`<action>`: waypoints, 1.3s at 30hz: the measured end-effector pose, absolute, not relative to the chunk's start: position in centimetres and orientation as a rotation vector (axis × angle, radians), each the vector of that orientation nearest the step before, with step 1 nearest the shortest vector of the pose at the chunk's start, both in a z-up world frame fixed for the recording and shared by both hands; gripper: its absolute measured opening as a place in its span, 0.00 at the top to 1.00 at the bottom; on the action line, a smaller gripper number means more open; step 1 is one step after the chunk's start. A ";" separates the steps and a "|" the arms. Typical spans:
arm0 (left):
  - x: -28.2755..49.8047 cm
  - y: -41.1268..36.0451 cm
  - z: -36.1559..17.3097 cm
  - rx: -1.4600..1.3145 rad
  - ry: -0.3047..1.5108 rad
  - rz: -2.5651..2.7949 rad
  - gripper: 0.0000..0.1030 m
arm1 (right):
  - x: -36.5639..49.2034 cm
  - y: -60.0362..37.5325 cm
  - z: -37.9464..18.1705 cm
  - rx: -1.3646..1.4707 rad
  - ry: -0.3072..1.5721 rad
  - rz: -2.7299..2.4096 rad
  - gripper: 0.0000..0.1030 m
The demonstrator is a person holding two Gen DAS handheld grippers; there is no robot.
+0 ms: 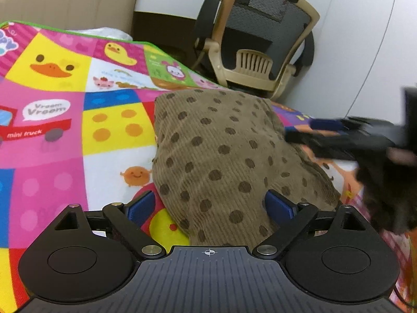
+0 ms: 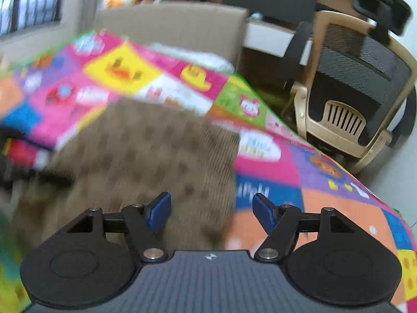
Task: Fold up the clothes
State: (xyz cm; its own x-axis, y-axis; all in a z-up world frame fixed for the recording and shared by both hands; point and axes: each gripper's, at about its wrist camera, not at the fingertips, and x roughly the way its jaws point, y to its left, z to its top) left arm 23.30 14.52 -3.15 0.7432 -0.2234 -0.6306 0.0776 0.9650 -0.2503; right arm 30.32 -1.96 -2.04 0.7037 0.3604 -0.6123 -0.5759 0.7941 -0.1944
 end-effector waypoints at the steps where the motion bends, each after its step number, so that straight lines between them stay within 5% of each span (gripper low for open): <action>1: 23.3 14.4 -3.2 -0.213 0.716 -0.165 0.07 | 29.5 -2.1 -2.8 -0.416 0.582 0.526 0.32; 12: 21.5 14.2 -2.8 -0.209 0.709 -0.136 0.08 | 29.1 -5.5 -4.3 -0.007 0.722 0.568 0.32; 18: 19.5 15.4 -4.3 -0.272 0.699 -0.100 0.04 | 28.6 -6.4 -4.9 0.039 0.699 0.544 0.21; 39: 16.6 15.9 -5.5 -0.334 0.569 -0.017 0.03 | 27.8 -6.0 -5.2 0.001 0.701 0.566 0.14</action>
